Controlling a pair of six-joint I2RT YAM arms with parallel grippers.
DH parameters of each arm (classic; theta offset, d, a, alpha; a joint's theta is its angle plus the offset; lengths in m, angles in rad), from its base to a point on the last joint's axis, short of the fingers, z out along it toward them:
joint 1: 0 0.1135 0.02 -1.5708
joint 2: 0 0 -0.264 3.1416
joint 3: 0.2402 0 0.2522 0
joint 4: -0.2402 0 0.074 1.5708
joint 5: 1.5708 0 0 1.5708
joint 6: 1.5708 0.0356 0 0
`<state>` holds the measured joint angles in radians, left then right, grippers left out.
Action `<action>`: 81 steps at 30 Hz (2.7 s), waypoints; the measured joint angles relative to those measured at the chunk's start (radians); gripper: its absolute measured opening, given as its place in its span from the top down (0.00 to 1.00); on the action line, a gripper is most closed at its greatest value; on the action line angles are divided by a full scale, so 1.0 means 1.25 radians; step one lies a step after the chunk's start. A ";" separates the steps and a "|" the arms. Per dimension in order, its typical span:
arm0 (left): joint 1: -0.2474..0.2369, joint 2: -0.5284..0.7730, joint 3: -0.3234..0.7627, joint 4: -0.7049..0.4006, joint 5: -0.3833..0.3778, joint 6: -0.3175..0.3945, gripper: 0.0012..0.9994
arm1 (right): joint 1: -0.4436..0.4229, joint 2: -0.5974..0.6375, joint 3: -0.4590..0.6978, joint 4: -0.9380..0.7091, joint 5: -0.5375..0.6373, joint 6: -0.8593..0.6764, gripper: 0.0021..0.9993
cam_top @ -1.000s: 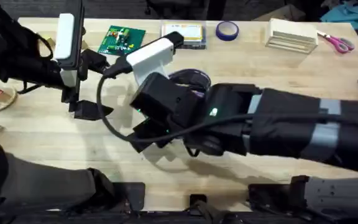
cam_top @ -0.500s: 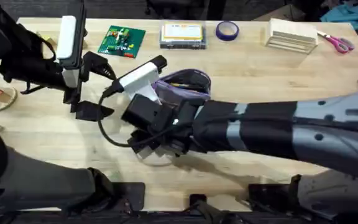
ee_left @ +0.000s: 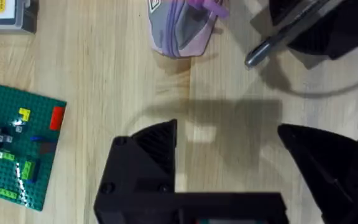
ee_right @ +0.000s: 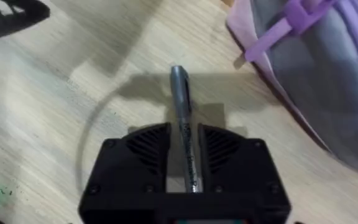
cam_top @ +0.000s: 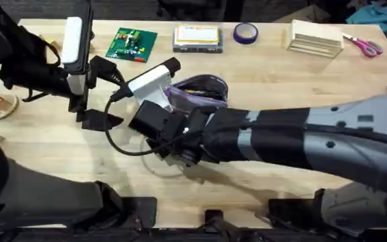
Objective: Unzip the bag, pick up the pens from the table one at a time and place them inside, then zip the bag closed.
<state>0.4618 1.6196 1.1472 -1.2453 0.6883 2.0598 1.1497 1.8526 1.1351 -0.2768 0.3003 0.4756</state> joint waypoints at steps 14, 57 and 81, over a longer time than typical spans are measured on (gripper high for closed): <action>0.000 0.000 0.000 0.000 0.000 0.000 0.01 | 0.001 0.000 0.016 -0.052 0.006 0.000 0.97; -0.113 0.000 0.000 -0.031 0.145 0.000 0.01 | -0.284 -0.357 0.000 -0.084 -0.026 -0.919 0.97; -0.113 0.000 0.000 -0.021 0.146 0.000 0.01 | -0.301 -0.257 0.000 -0.170 -0.103 -1.235 0.97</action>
<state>0.3210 1.6196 1.1469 -1.2716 0.8711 2.0598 0.7729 1.5317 1.1355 -0.4892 0.1710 -1.0676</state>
